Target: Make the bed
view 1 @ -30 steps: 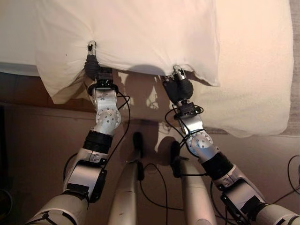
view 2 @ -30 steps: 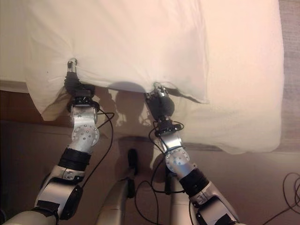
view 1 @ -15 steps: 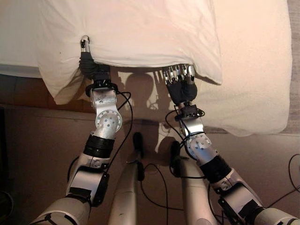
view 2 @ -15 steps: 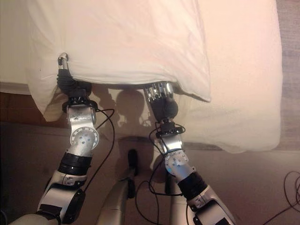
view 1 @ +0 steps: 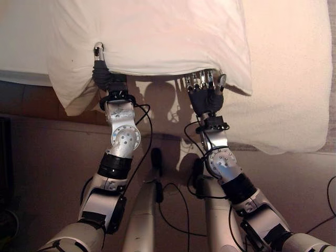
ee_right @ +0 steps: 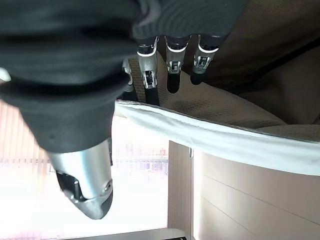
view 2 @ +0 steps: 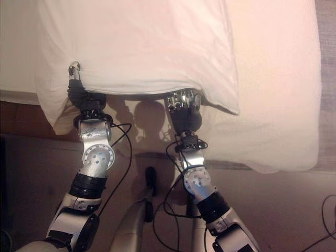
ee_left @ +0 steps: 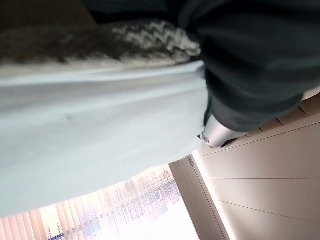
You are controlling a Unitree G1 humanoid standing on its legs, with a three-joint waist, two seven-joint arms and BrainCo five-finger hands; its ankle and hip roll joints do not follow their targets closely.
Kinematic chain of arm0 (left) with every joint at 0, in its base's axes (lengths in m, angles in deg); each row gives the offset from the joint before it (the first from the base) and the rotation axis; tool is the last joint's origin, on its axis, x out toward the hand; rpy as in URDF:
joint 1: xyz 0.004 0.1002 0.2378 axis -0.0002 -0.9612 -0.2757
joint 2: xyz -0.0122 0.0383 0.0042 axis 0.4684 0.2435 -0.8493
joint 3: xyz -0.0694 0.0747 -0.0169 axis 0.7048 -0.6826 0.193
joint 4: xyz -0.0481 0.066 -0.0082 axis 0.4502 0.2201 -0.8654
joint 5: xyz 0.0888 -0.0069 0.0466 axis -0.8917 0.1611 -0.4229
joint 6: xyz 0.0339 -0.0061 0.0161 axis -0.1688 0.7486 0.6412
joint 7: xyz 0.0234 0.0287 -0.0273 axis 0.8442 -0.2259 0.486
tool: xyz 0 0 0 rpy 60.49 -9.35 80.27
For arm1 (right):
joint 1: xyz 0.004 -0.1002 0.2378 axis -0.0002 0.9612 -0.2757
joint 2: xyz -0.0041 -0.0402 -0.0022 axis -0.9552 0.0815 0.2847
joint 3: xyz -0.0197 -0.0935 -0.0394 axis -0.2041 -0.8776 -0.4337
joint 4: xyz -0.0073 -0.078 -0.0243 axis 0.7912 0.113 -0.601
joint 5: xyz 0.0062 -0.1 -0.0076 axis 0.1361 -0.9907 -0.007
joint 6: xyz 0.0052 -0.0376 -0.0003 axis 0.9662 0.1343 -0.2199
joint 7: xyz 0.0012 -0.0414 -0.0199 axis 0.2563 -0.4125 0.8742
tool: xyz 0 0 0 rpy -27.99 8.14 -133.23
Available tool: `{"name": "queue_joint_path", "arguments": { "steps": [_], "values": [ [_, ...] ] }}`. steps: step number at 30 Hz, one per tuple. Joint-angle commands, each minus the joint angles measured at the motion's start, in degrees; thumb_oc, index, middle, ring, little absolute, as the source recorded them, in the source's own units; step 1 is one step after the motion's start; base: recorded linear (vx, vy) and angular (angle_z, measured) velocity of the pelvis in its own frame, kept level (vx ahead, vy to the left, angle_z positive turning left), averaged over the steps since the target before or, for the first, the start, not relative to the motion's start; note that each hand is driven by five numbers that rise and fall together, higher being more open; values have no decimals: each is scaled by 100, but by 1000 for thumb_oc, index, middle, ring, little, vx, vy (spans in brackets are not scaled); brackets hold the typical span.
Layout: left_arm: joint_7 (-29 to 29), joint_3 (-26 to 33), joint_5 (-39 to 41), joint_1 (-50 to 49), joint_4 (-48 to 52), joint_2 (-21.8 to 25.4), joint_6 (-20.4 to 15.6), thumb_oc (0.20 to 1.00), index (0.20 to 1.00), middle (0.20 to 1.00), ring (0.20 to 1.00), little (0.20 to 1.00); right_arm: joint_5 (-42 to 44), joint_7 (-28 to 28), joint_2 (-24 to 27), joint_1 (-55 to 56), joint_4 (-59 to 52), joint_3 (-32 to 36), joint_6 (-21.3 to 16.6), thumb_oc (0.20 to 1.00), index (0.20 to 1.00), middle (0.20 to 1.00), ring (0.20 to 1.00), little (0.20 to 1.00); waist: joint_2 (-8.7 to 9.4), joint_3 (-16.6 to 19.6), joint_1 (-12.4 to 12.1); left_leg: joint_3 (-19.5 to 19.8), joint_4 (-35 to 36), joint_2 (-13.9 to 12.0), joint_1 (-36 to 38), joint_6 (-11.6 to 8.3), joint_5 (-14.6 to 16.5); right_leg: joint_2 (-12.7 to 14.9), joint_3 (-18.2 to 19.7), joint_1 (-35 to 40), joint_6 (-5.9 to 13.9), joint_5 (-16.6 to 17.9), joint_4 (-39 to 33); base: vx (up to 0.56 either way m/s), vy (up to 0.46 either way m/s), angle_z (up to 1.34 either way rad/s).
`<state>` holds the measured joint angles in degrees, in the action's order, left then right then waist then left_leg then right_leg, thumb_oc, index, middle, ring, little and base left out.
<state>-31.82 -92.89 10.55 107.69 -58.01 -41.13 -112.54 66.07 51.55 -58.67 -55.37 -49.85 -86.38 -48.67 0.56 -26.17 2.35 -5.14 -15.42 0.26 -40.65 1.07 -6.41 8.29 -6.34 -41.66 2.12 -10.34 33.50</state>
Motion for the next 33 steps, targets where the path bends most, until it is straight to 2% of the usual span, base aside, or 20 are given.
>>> {"name": "queue_joint_path", "arguments": {
  "steps": [1,3,9,16,25,33],
  "values": [
    [-385,10,-801,-254,1266,-125,-465,200,200,200,200,200,163,38,-96,-101,65,509,-343,1000,1000,1000,1000,1000,-439,642,-109,43,-378,195,69,95,773,-160,-5,-60,297,1066,-1005,6,16,4],
    [-422,-53,-776,-283,1323,-118,-412,200,200,200,200,200,179,-87,-116,-124,179,474,-301,1000,1000,1000,1000,1000,-447,644,-125,43,-368,195,67,95,771,-151,-12,-55,299,1064,-1023,3,10,5],
    [-442,-345,-689,-165,1500,25,-234,200,200,200,200,200,365,-1015,-309,-203,1225,295,-45,1000,1000,1000,1000,1000,-451,598,-221,44,-324,195,101,64,734,-128,-49,-11,289,1072,-1056,0,1,1],
    [-427,-564,-540,-166,1633,-30,-188,200,200,200,200,200,622,-1370,-601,-141,1688,267,-60,1000,1000,1000,1000,1000,-413,581,-245,59,-381,192,100,67,764,-121,-81,5,282,1053,-1011,5,-1,2],
    [-435,-649,-536,-221,1804,-97,-234,200,200,200,200,200,912,-1266,-844,-507,2327,644,-138,1000,1000,1000,1000,1000,-474,599,-288,45,-436,186,80,84,807,-108,-73,-22,273,1017,-961,0,0,0],
    [-559,-684,-580,-258,1826,-195,-354,200,200,200,200,200,1065,-538,-685,-1285,2526,1208,-147,1000,1000,1000,1000,1000,-583,644,-366,81,-420,213,67,96,799,-104,-76,-41,281,1004,-963,0,0,0]
  ]
}}
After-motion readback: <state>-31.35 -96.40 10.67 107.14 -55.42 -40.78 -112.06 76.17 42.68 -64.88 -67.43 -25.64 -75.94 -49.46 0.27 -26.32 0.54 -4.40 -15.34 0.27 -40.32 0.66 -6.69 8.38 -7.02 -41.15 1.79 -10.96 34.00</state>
